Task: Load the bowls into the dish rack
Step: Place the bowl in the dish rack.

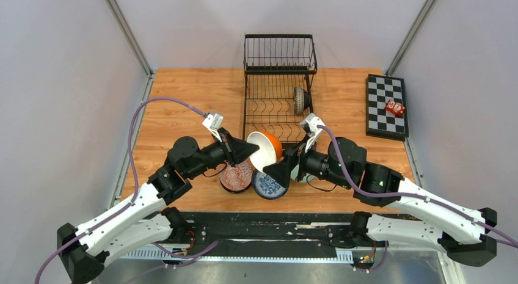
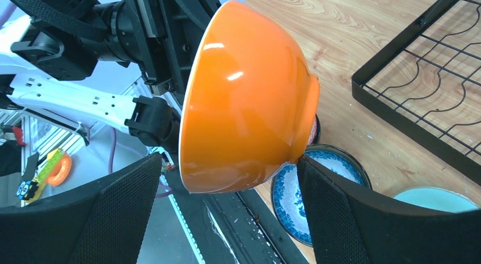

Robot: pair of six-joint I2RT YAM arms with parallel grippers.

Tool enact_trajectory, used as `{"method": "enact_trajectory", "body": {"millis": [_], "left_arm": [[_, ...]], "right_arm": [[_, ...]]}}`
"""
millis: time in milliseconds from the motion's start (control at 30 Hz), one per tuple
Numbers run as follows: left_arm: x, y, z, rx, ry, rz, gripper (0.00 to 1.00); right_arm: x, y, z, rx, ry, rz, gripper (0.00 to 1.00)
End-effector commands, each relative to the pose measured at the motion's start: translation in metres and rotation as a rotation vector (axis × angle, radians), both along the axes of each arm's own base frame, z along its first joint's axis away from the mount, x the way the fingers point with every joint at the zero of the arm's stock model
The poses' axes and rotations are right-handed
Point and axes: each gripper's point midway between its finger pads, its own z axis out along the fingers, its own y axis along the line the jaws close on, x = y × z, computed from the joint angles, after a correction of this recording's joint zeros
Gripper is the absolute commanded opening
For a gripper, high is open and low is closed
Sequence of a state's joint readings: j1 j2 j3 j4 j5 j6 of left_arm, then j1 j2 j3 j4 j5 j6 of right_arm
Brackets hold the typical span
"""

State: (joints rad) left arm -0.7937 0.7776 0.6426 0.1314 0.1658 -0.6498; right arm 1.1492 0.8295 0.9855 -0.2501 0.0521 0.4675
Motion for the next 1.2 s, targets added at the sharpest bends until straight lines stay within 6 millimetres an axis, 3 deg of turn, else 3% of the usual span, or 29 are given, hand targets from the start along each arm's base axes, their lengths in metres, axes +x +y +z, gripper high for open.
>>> {"method": "enact_trajectory", "body": {"millis": [0,533,867,933,967,1033,1067,1167], "left_arm": [[-0.003,-0.001,0.022,-0.074,-0.048,-0.019,0.0],[-0.003,-0.003,0.022,-0.086,-0.04,-0.029,0.0],[-0.004,-0.005,0.023,-0.105,-0.044,-0.042,0.0],[-0.004,-0.006,0.024,-0.106,-0.045,-0.046,0.0],[-0.004,-0.006,0.024,-0.105,-0.046,-0.046,0.0],[-0.004,-0.006,0.025,-0.105,-0.05,-0.045,0.0],[-0.004,-0.005,0.025,-0.105,-0.052,-0.044,0.0],[-0.004,-0.006,0.024,-0.101,-0.048,-0.043,0.0]], "right_arm": [[-0.004,0.003,0.015,0.077,-0.007,0.026,0.9],[-0.009,0.007,0.03,0.148,-0.054,0.067,0.87],[-0.001,0.015,0.029,0.138,-0.062,0.047,0.78],[0.0,0.017,0.028,0.131,-0.066,0.047,0.69],[0.001,0.018,0.029,0.128,-0.069,0.049,0.57],[0.002,0.018,0.029,0.124,-0.076,0.048,0.16],[0.001,0.018,0.028,0.123,-0.076,0.049,0.04],[0.007,0.014,0.029,0.128,-0.092,0.011,0.03]]}}
